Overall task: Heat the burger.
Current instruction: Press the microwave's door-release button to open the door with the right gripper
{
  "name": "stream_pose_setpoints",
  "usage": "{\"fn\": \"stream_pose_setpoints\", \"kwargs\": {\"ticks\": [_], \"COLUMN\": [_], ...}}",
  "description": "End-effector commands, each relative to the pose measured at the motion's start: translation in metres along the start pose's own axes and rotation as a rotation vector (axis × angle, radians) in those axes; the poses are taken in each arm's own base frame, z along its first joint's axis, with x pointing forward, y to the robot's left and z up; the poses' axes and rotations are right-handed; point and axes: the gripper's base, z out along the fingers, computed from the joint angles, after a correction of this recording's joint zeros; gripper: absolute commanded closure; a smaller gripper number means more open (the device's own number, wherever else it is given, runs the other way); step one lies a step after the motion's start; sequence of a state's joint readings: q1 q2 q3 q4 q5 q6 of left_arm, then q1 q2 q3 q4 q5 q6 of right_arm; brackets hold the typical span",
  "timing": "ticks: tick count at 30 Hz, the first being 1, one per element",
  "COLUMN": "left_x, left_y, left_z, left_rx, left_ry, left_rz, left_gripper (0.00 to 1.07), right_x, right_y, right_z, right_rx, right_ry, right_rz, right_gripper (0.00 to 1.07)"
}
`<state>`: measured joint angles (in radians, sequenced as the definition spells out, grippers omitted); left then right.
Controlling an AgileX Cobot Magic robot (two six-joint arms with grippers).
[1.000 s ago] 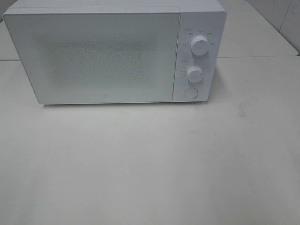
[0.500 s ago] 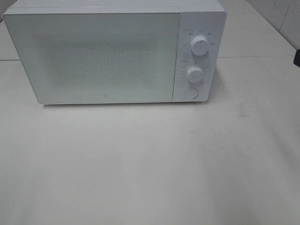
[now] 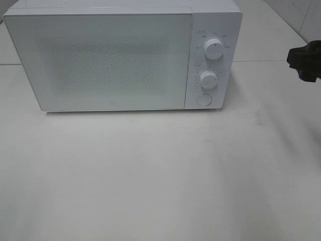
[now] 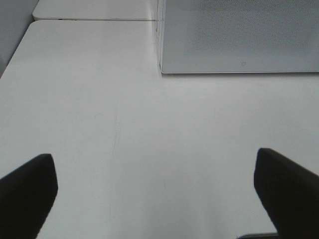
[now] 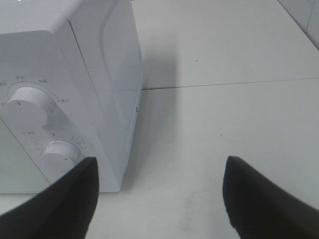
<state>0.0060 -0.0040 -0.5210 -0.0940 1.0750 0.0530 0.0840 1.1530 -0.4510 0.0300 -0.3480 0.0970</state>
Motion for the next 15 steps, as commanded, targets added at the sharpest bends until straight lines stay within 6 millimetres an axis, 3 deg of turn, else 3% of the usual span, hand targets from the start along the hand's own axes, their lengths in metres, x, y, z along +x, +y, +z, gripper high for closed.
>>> {"fn": "stream_pose_setpoints", "kwargs": {"ticks": [1, 8, 15], "left_x": [-0.001, -0.001, -0.001], "left_y": [0.000, 0.000, 0.000], "left_z": [-0.001, -0.001, -0.001], "left_rx": [-0.004, -0.004, -0.004], "left_ry": [-0.015, -0.015, -0.015], "left_rz": [-0.006, -0.006, -0.006], "left_gripper": [0.06, 0.06, 0.06], "right_x": [0.004, 0.017, 0.046], "right_y": [-0.002, -0.001, 0.022], "right_z": [0.015, 0.028, 0.032], "right_rx": [0.006, 0.022, 0.049], "right_ry": [-0.032, -0.061, -0.102], "right_rz": [-0.038, -0.052, -0.112], "right_gripper": [0.39, 0.39, 0.39]}}
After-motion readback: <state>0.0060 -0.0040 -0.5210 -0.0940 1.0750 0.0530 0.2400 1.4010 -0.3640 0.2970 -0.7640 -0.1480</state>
